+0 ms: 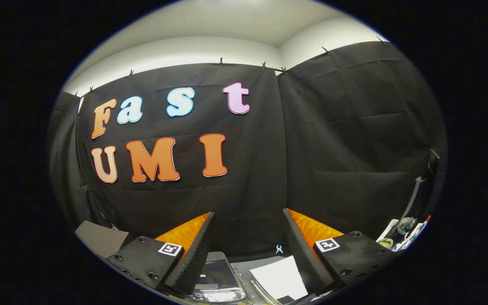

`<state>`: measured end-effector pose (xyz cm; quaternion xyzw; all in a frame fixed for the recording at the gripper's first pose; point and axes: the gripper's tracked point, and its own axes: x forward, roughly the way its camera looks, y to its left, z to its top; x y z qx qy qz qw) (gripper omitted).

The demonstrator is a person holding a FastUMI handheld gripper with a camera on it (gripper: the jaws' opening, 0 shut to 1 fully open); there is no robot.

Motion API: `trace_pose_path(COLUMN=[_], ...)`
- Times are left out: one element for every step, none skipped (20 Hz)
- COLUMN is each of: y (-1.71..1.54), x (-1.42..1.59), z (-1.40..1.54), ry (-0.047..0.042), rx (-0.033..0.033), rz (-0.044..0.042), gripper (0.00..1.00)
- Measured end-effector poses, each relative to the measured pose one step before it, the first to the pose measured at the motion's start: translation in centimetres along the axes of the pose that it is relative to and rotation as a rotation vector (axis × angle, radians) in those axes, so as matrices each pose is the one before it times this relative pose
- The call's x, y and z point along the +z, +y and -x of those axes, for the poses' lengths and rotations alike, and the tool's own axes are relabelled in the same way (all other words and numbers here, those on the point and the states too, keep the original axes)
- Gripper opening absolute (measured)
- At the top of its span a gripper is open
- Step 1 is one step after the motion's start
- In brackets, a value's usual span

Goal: Put the clothes into the washing machine and then close the washing machine lid.

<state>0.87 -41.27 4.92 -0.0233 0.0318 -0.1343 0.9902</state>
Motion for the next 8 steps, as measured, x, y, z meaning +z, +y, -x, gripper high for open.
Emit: trace_pose_path(y=[-0.694,-0.491,-0.561,-0.296,-0.333,-0.380,-0.475,-0.041], x=[0.006,-0.103,-0.318,-0.138,-0.331,-0.174,-0.268,-0.202], z=[-0.755,-0.708,-0.481,-0.580,-0.454,-0.350,-0.322,-0.055], ry=[0.00379,0.00482,0.00491,0.00431,0.00337,0.00233,0.00155,-0.00010], rx=[0.01357,0.01343,0.01234,0.01187,0.00926,0.00201,-0.00054,0.00165], rz=[0.00271,0.00302,0.00230,0.00192,0.00286,0.00275,0.00182,-0.00092], gripper=[0.99,0.99,0.99,0.99,0.99,0.99,0.99,0.99])
